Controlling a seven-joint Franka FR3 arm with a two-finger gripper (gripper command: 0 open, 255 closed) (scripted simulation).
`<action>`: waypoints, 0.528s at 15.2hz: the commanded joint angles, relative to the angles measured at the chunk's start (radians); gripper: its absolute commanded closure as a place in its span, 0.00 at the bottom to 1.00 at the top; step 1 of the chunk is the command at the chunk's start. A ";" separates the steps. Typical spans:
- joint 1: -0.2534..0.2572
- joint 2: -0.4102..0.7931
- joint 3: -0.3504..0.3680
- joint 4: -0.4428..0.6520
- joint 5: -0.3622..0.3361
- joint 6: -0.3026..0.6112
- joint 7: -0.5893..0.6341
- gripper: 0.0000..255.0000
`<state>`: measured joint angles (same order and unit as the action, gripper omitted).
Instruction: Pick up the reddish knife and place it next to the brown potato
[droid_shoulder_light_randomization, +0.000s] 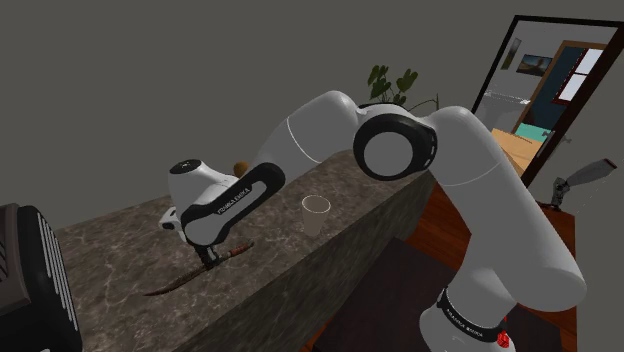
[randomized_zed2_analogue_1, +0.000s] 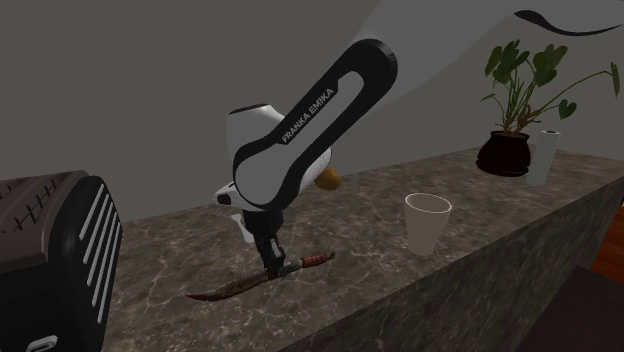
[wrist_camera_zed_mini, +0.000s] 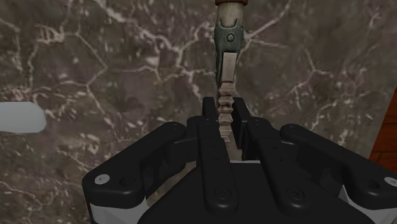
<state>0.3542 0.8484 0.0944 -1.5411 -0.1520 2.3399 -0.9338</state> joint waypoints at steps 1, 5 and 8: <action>0.000 0.000 0.000 0.000 0.000 0.000 0.000 1.00; -0.002 -0.031 0.003 -0.010 0.003 -0.021 -0.002 1.00; -0.004 -0.060 0.006 -0.017 0.006 -0.044 -0.005 1.00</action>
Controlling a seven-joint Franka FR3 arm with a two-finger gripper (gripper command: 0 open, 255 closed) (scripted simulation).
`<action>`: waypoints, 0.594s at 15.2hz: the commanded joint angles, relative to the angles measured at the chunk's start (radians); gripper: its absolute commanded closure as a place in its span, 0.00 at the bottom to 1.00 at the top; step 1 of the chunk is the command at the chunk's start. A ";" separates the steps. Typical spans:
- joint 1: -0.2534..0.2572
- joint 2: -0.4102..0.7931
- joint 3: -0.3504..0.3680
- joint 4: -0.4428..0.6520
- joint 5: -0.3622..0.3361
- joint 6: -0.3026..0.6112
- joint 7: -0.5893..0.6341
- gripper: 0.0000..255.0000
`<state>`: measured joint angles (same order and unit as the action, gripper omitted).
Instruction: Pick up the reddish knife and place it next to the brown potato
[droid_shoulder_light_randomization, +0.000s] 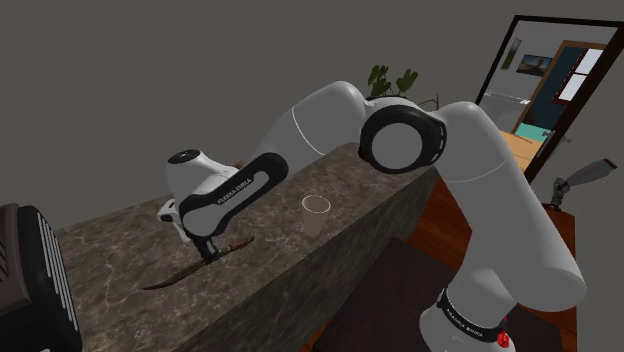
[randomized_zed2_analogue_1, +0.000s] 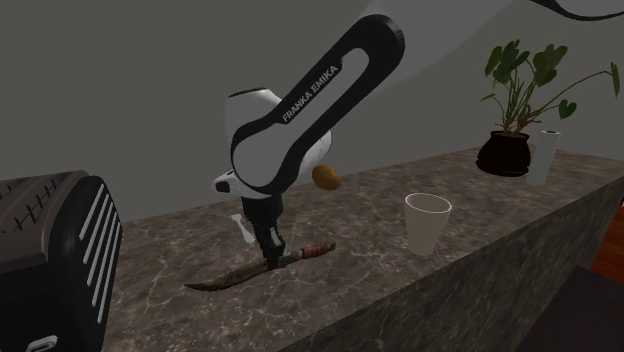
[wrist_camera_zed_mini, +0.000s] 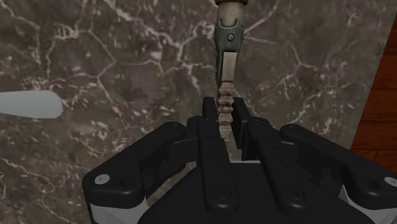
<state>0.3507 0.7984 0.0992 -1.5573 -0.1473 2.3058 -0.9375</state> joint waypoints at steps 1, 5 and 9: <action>-0.001 -0.020 0.002 -0.003 0.002 -0.017 -0.002 1.00; -0.004 -0.057 0.006 -0.008 0.007 -0.049 -0.005 1.00; -0.006 -0.092 0.009 -0.010 0.011 -0.082 -0.008 1.00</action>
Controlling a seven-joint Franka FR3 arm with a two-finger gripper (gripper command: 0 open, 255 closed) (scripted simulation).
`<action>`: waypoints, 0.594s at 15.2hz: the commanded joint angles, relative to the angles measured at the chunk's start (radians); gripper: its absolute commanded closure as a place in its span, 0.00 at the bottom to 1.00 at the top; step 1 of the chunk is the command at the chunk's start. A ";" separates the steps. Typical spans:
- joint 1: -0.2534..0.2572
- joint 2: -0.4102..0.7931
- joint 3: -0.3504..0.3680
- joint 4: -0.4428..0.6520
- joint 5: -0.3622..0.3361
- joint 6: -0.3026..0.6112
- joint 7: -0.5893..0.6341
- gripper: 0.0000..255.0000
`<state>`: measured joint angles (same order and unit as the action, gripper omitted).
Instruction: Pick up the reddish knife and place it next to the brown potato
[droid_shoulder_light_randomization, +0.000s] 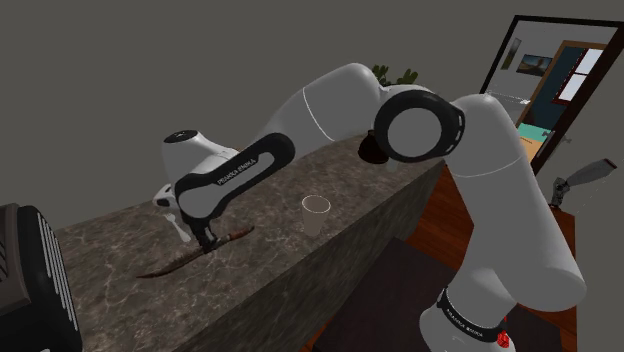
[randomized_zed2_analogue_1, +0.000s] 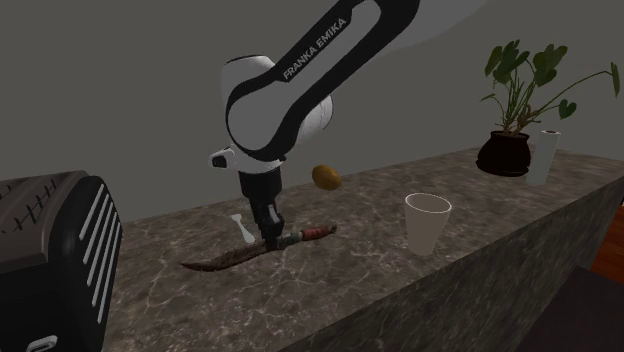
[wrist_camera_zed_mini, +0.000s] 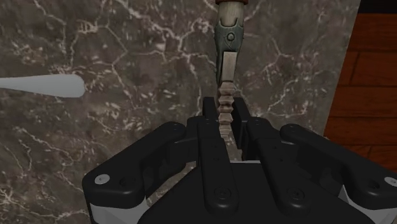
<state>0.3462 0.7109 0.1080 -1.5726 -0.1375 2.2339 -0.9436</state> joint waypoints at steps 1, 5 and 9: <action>-0.002 -0.013 0.001 0.006 0.002 -0.019 -0.003 1.00; -0.004 -0.045 0.005 0.010 0.007 -0.055 -0.007 1.00; -0.005 -0.076 0.008 0.016 0.011 -0.092 -0.011 1.00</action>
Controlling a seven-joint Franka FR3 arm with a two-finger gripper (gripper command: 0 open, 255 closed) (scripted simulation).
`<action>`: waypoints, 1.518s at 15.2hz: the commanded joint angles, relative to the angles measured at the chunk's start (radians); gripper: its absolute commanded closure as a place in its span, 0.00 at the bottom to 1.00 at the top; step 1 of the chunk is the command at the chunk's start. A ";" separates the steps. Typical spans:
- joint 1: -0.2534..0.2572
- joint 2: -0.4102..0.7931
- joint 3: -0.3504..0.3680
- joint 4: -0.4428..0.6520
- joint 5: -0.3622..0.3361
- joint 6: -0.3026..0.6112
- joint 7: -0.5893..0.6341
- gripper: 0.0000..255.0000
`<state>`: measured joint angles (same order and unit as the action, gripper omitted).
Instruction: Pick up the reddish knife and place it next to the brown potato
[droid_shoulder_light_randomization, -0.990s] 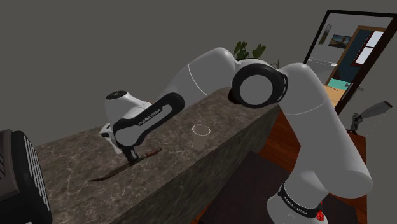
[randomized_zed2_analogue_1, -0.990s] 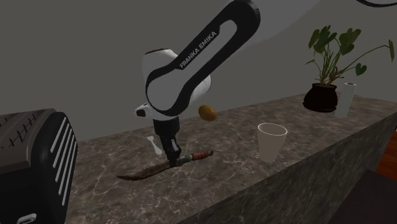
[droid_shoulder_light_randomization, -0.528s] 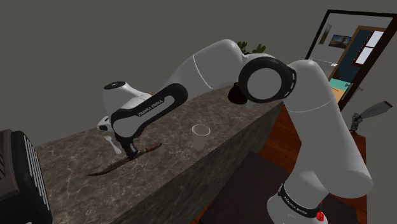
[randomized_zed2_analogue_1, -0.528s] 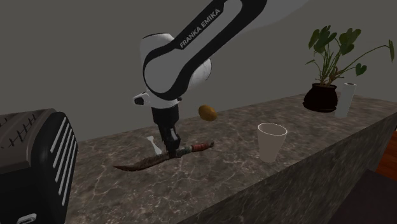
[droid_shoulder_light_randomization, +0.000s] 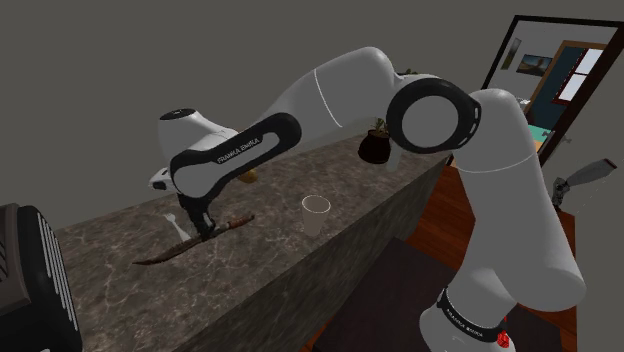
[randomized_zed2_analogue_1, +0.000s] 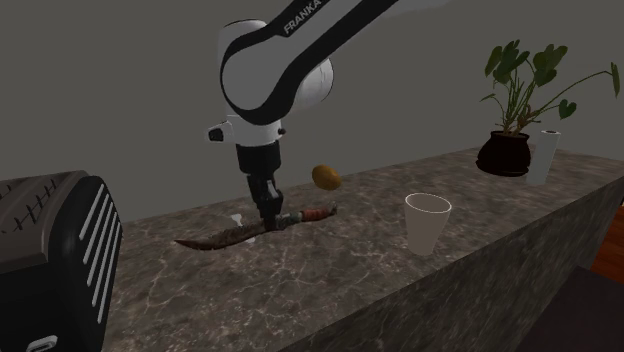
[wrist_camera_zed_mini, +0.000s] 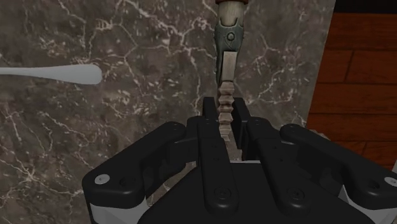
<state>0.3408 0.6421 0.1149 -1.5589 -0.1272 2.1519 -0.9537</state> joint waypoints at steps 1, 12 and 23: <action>0.000 -0.014 0.001 0.006 0.002 -0.020 -0.001 1.00; -0.082 -0.078 -0.015 -0.020 0.018 -0.053 -0.105 1.00; -0.252 -0.066 -0.062 0.000 0.038 -0.049 -0.327 1.00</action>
<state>0.1065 0.5619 0.0574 -1.5801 -0.0917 2.1085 -1.2552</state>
